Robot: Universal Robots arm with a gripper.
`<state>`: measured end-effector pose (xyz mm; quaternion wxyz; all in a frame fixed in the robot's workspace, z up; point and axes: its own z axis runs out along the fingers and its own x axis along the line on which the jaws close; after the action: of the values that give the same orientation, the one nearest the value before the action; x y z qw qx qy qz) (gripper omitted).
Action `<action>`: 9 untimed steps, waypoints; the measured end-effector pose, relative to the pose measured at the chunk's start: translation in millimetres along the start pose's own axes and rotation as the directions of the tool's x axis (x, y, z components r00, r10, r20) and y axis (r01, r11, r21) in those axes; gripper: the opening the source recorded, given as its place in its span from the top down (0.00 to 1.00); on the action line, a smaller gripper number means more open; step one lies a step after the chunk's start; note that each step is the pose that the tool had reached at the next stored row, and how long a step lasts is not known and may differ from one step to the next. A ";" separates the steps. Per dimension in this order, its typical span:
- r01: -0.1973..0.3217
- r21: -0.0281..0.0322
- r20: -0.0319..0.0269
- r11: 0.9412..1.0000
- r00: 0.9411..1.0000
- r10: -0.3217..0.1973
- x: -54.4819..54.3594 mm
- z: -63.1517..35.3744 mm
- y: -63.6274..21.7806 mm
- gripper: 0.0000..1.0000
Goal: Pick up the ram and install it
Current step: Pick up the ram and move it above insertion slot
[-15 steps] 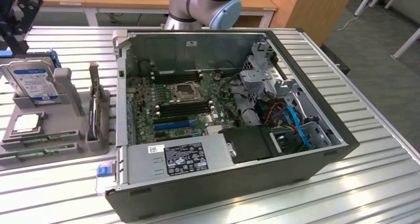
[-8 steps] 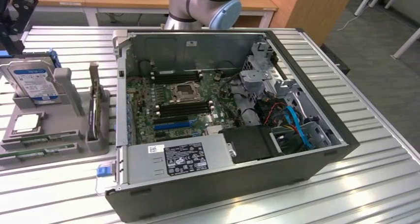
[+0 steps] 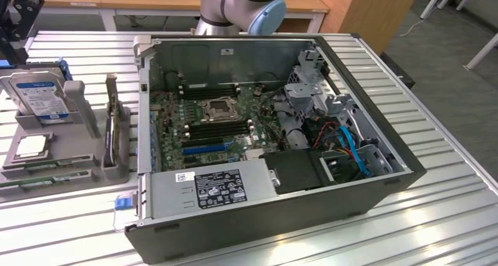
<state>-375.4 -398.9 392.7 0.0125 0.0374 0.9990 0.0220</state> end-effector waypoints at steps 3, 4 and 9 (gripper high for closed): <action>0.000 0.000 0.000 1.000 1.000 0.000 0.0 0.0 0.0 0.89; 0.000 0.000 0.000 1.000 1.000 0.000 0.0 0.0 0.0 0.89; 0.018 0.000 -0.001 1.000 1.000 -0.018 0.1 0.0 0.0 0.76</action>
<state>-375.5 -398.8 392.7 0.0123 0.0285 0.9993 0.0221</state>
